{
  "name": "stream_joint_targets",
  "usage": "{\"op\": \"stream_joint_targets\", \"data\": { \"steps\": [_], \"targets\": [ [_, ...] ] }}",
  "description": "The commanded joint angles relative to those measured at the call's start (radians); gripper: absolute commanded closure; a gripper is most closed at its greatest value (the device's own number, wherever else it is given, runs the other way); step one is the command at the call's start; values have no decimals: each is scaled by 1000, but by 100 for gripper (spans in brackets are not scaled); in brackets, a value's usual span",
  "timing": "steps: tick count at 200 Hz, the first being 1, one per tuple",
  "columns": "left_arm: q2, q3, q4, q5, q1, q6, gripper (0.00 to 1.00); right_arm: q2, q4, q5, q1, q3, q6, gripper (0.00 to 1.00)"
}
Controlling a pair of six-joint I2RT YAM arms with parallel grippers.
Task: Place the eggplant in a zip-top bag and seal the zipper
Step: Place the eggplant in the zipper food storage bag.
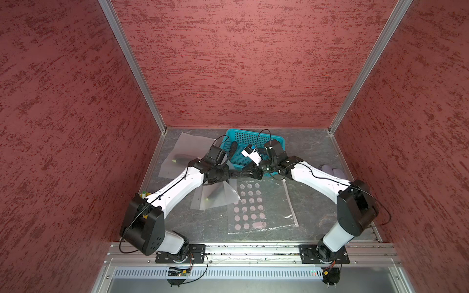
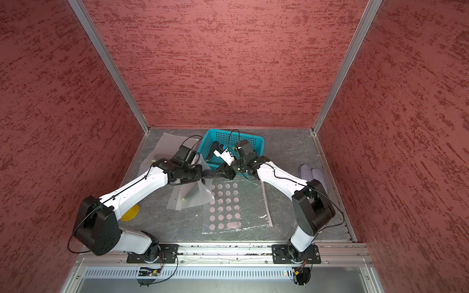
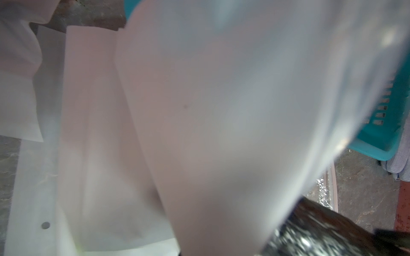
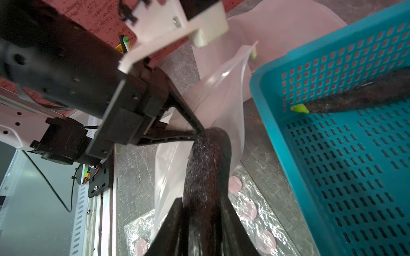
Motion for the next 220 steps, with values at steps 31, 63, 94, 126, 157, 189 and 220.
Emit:
{"op": "stream_joint_targets", "data": {
  "steps": [31, 63, 94, 126, 157, 189, 220],
  "targets": [
    [-33, 33, 7, 29, -31, -19, 100, 82, 77, 30, 42, 119, 71, 72],
    [-40, 39, 11, 36, -46, -32, 100, 152, 54, 85, 82, 210, 108, 72],
    [-79, 31, 29, 39, -40, -52, 100, 194, 55, 113, 104, 230, 134, 73],
    [-119, -2, 78, 89, -5, -93, 100, 174, 108, 154, 105, 221, 184, 66],
    [-160, -42, 126, 140, 47, -127, 100, 111, 192, 174, 91, 181, 235, 54],
    [-155, -52, 115, 143, 59, -118, 100, 55, 233, 136, 70, 152, 268, 45],
    [-155, -63, 133, 151, 66, -122, 100, 16, 237, 129, 54, 128, 273, 44]
  ]
}}
